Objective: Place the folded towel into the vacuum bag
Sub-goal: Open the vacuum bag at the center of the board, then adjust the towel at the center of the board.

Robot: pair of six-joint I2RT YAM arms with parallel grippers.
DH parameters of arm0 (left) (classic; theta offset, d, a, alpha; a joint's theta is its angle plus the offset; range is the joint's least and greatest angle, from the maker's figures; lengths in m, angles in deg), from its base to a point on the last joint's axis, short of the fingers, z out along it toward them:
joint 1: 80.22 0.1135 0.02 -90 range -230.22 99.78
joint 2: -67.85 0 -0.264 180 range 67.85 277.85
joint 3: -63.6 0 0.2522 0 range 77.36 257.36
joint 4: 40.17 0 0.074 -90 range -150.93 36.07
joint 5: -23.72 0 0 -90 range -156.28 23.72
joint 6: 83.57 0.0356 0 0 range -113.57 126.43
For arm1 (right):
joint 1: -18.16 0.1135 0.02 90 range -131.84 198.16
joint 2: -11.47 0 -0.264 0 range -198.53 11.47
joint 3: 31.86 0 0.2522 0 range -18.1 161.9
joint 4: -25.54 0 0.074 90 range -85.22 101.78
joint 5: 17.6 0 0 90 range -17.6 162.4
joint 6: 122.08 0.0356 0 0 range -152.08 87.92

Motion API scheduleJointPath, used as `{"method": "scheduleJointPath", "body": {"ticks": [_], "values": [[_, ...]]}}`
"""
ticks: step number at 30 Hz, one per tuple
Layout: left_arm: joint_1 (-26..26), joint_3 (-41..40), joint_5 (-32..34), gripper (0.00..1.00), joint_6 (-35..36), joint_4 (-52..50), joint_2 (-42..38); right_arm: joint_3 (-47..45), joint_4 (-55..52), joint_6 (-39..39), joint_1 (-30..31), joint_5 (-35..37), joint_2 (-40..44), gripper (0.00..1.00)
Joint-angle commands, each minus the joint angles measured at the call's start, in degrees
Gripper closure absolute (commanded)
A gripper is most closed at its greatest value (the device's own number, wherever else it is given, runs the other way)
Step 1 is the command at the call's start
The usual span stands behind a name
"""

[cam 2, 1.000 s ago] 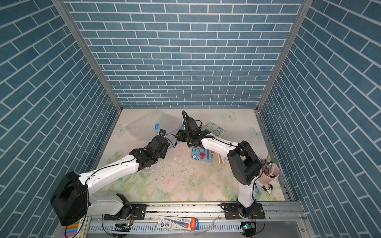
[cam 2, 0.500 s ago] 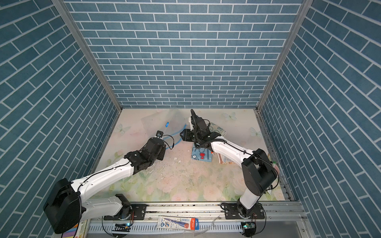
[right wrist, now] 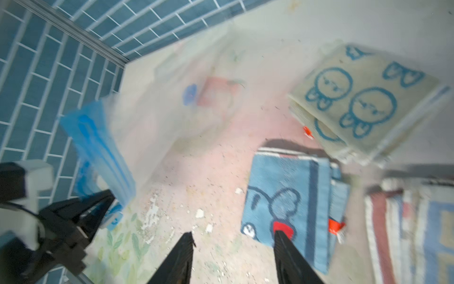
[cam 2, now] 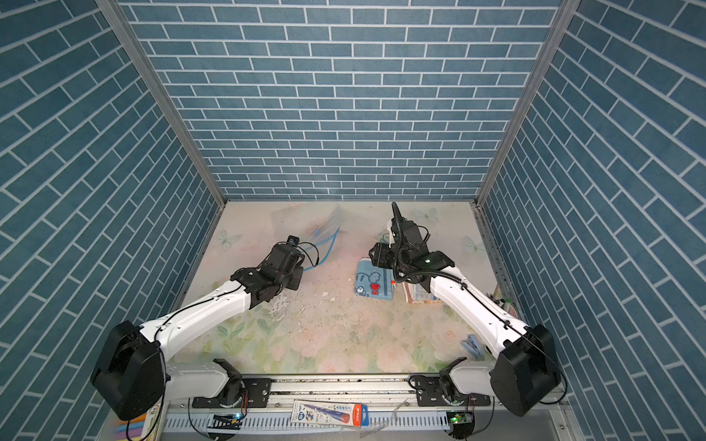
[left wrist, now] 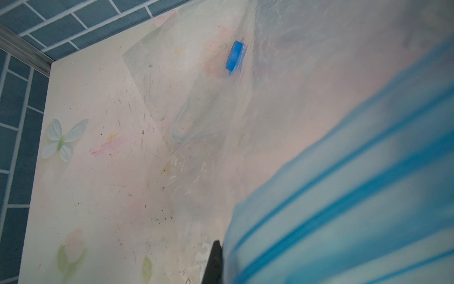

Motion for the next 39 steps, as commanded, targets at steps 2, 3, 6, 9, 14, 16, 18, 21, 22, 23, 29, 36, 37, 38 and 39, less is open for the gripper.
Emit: {"method": "scheduleJointPath", "body": {"ticks": [2, 3, 6, 9, 14, 16, 18, 21, 22, 23, 29, 36, 37, 38, 39], "values": [[0.1, 3.0, 1.0, 1.00, -2.8, -4.3, 1.0, -1.0, -8.8, 2.3, -0.9, 2.6, -1.1, 0.40], [-0.2, 3.6, 0.8, 1.00, -3.1, -5.3, 1.6, -1.4, -9.0, 2.6, -1.3, 2.0, -1.9, 0.38], [-1.9, 4.8, 1.6, 1.00, -2.3, -7.5, 4.0, -2.2, -9.0, 2.6, -2.0, 1.6, -4.9, 0.37], [-4.3, 5.3, 3.2, 1.00, -3.0, -8.5, 5.6, -2.1, -8.5, 2.5, -2.4, -0.3, -8.3, 0.37], [-4.8, 4.3, 2.9, 1.00, -7.7, -8.7, 6.5, -1.7, -5.5, 2.2, -2.8, -1.9, -13.5, 0.38], [-4.8, 4.0, 3.2, 1.00, -8.6, -8.7, 6.8, -1.1, -5.2, 2.0, -2.8, -2.0, -16.0, 0.40], [-5.0, 4.1, 3.6, 1.00, -9.0, -8.7, 7.6, -0.4, -5.2, 1.5, -2.8, -1.9, -18.3, 0.44], [-5.2, 4.5, 4.3, 1.00, -8.9, -8.7, 9.0, -0.2, -5.2, 1.1, -2.8, -1.1, -20.2, 0.47], [-5.3, 4.7, 4.4, 1.00, -9.0, -8.6, 9.4, -0.4, -5.1, 1.0, -2.7, -0.2, -20.6, 0.47], [-5.5, 4.8, 4.5, 1.00, -9.0, -8.4, 9.7, -0.5, -4.9, 0.8, -2.8, 0.4, -20.8, 0.47], [-6.9, 6.3, 4.9, 1.00, -8.4, -7.9, 12.2, -0.9, -2.6, 1.0, -2.7, 0.9, -21.5, 0.50], [-7.8, 7.7, 5.9, 1.00, -7.8, -8.7, 13.6, 1.8, -2.0, -0.4, -3.1, 5.4, -22.2, 0.48], [-7.9, 7.7, 6.2, 1.00, -7.9, -9.0, 13.5, 2.2, -2.0, -0.6, -3.2, 6.0, -22.6, 0.47], [-8.0, 7.6, 6.6, 1.00, -8.0, -9.5, 13.5, 2.5, -1.9, -0.8, -3.5, 6.4, -22.8, 0.46], [-8.1, 7.4, 7.2, 1.00, -8.3, -10.0, 13.3, 2.8, -1.7, -0.9, -3.9, 6.5, -23.1, 0.45]]}}
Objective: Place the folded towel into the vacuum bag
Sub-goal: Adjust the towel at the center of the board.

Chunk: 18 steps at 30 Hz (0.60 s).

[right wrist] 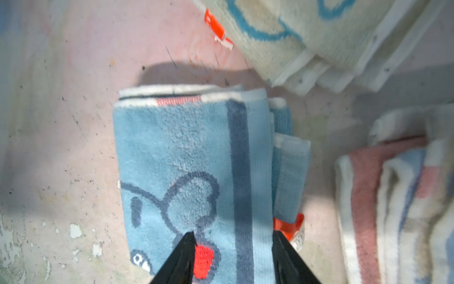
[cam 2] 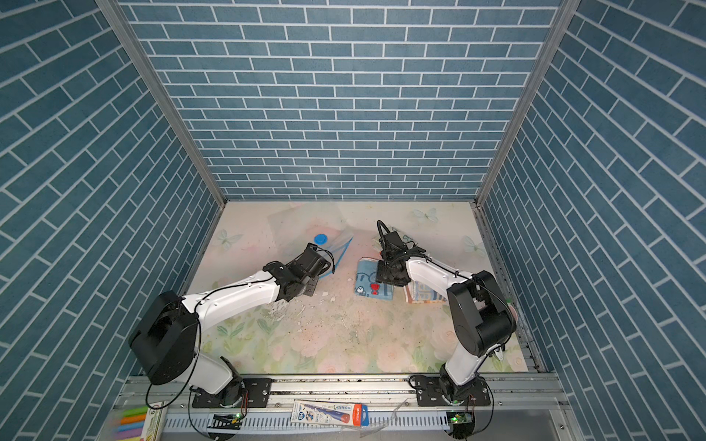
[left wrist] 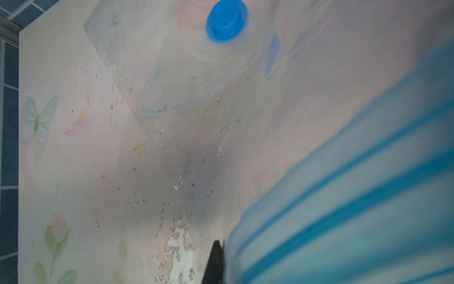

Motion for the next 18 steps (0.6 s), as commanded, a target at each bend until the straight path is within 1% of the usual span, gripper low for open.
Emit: {"method": "scheduleJointPath", "body": {"ticks": [1, 4, 9, 13, 18], "values": [[-0.4, 0.4, 2.7, 1.00, -0.2, -2.9, 0.2, 2.1, 0.5, -1.7, -1.2, 3.0, -1.6, 0.44], [-0.6, -0.4, 3.9, 1.00, -1.4, -4.0, -0.1, 3.2, 1.1, -2.3, -1.8, 2.2, -3.0, 0.45], [-0.6, -0.6, 5.0, 1.00, -3.6, -6.4, 0.3, 4.6, 1.7, -4.0, -1.9, 1.6, -5.1, 0.51], [-0.6, -0.7, 8.8, 1.00, -6.7, -10.1, 0.3, 4.6, 2.3, -4.3, -1.9, 1.6, -6.1, 0.52], [-0.8, -0.8, 8.4, 1.00, -7.0, -10.1, 0.3, 3.6, 3.9, -3.8, -1.9, 0.2, -6.6, 0.58]]}}
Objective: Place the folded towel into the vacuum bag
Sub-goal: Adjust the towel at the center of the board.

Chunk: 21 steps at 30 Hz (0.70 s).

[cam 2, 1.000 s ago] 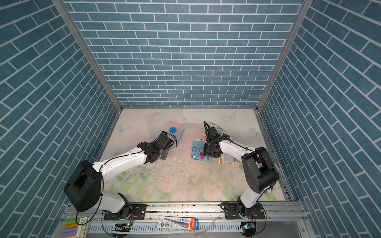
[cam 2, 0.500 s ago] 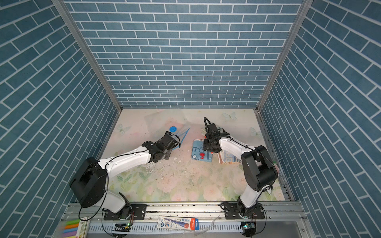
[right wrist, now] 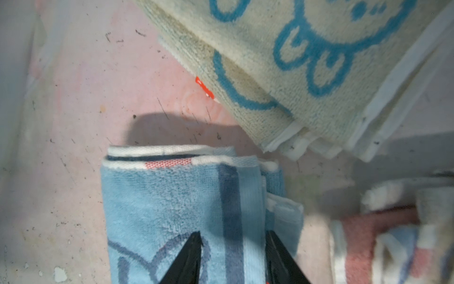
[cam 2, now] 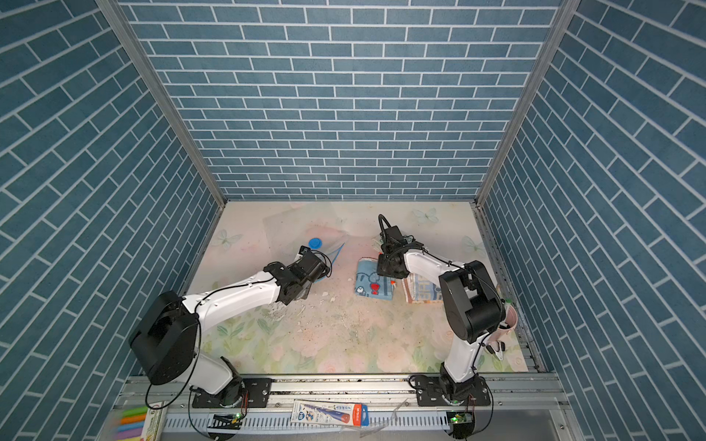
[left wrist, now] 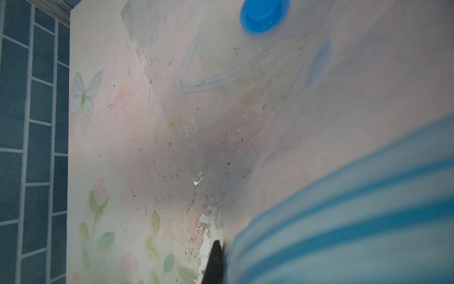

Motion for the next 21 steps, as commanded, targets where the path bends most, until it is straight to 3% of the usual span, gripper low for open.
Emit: {"method": "scheduleJointPath", "body": {"ticks": [1, 9, 21], "values": [[-0.4, -0.4, 1.2, 1.00, -1.7, -2.3, 0.5, -0.2, 1.0, -1.1, 0.0, -0.3, -0.5, 0.60], [-2.7, 2.3, 1.2, 1.00, -1.0, -1.8, 3.2, -3.7, 2.9, 0.4, 0.0, 0.2, 2.8, 0.80], [-3.8, 4.2, 1.2, 1.00, -0.5, -1.5, 5.1, -6.1, 2.8, 1.6, 0.0, 1.0, 5.1, 1.00]]}}
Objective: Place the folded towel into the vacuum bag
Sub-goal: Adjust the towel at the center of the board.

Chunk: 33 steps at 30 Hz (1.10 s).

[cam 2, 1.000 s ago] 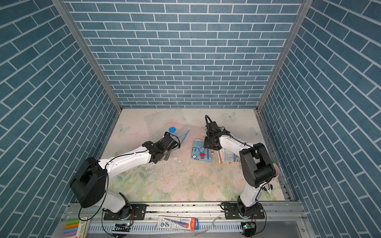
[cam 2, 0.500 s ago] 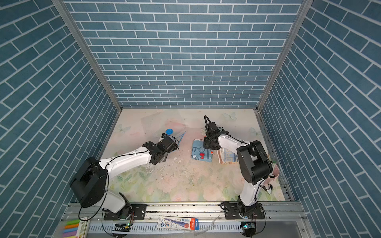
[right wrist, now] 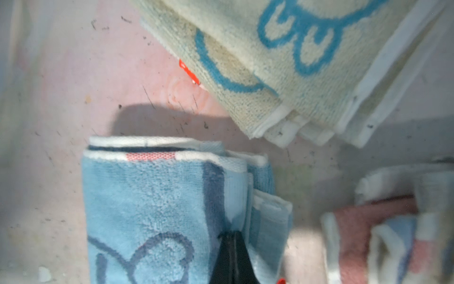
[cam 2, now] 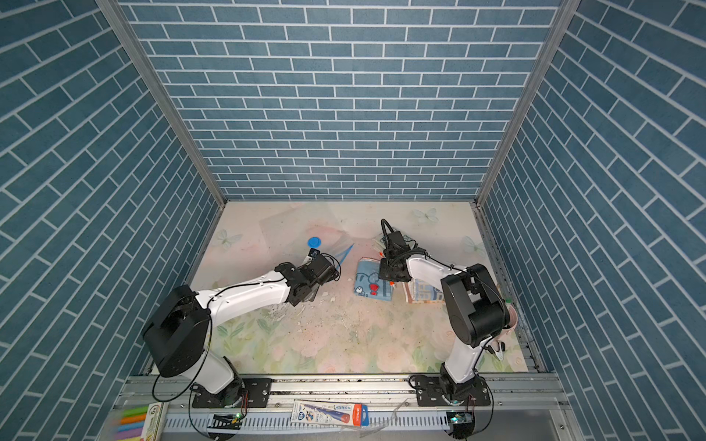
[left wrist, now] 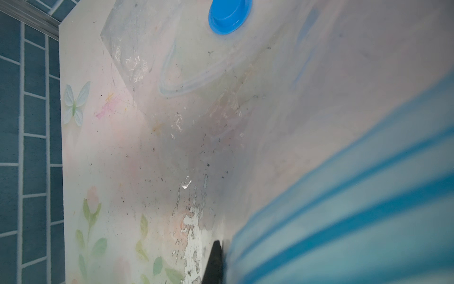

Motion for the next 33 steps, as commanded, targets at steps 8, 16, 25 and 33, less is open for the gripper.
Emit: {"method": "scheduleJointPath", "body": {"ticks": [8, 16, 25, 33], "values": [[-0.6, 2.3, 0.8, 1.00, 0.4, -0.9, 2.7, -2.7, -2.2, 2.4, 0.0, 1.2, 5.8, 1.00], [-0.6, 2.9, 1.0, 1.00, 0.8, -0.7, 3.7, -3.6, -3.9, 3.4, 0.0, 0.9, 7.1, 1.00], [-0.7, 2.7, 0.8, 1.00, 0.6, -0.4, 4.4, -6.3, -4.4, 4.3, 0.0, 4.7, 8.0, 1.00], [-0.6, 2.3, 1.3, 1.00, 0.6, -0.3, 4.2, -6.3, -4.6, 4.0, 0.0, 8.2, 7.4, 1.00]]}}
